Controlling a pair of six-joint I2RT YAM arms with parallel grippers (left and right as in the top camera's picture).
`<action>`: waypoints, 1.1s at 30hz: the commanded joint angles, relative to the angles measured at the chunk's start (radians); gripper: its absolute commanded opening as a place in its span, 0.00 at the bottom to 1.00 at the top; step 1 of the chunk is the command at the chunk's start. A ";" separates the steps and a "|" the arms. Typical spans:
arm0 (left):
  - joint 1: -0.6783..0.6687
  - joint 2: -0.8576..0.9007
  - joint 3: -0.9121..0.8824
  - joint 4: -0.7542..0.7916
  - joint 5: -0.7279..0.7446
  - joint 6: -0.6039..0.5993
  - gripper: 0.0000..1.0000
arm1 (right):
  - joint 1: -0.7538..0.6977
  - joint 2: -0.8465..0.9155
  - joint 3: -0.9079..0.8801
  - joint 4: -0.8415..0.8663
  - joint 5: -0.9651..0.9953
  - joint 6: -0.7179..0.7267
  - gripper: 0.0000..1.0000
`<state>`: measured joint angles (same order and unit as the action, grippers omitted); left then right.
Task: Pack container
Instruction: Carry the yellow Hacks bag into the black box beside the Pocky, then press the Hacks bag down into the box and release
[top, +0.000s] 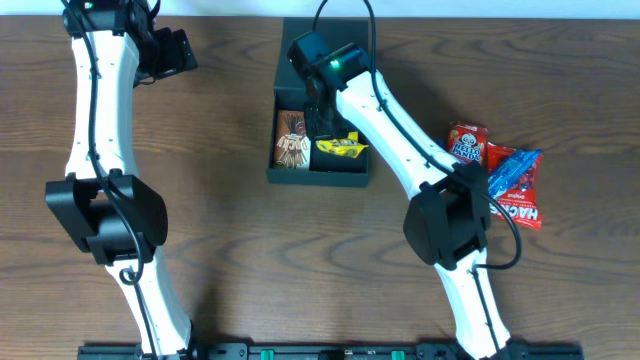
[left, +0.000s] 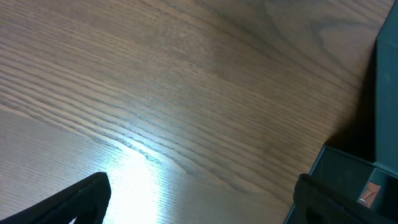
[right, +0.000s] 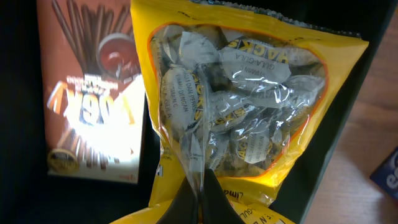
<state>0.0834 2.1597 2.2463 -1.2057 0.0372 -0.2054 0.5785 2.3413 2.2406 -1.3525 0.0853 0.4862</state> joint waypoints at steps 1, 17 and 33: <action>0.002 -0.005 -0.006 0.000 -0.018 0.001 0.95 | 0.005 0.001 -0.004 -0.012 0.032 0.015 0.01; 0.002 -0.005 -0.006 0.003 -0.011 0.000 0.95 | -0.007 -0.007 -0.002 0.019 0.064 -0.006 0.80; 0.002 -0.005 -0.006 0.007 -0.011 0.000 0.95 | -0.028 0.091 -0.031 -0.004 -0.162 -0.196 0.01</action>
<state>0.0834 2.1597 2.2463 -1.1988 0.0376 -0.2054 0.5556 2.3951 2.2208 -1.3457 -0.0357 0.3325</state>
